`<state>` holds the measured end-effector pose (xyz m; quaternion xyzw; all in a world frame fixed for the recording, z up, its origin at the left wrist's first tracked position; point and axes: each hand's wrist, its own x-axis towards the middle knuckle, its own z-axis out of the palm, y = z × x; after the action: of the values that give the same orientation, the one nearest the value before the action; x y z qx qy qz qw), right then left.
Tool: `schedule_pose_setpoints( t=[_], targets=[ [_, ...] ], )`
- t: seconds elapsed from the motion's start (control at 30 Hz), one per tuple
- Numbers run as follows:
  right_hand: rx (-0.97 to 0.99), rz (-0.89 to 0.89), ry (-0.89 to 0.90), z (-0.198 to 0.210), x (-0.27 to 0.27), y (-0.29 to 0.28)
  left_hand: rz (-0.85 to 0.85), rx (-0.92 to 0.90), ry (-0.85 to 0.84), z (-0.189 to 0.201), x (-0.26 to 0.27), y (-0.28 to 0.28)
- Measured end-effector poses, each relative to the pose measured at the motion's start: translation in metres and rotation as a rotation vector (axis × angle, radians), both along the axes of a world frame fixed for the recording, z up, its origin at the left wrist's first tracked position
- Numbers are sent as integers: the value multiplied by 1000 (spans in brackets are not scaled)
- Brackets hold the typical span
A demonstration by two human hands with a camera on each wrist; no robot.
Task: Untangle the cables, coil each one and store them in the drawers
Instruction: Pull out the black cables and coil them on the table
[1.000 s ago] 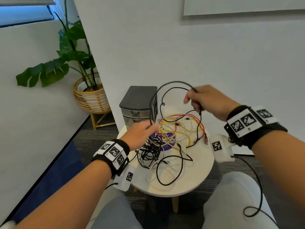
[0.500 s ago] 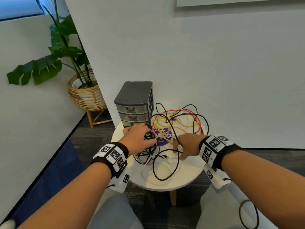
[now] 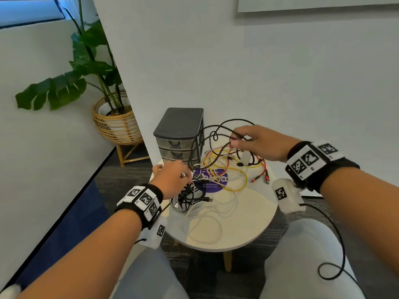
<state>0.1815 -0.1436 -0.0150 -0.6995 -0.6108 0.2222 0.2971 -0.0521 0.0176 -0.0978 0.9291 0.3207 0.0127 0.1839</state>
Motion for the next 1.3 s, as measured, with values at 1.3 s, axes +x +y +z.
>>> schedule_pose_setpoints(
  t=[1.3],
  targets=[
    [-374,-351,-358,-100,25,71,62,-69,-109,-8,9,5]
  ],
)
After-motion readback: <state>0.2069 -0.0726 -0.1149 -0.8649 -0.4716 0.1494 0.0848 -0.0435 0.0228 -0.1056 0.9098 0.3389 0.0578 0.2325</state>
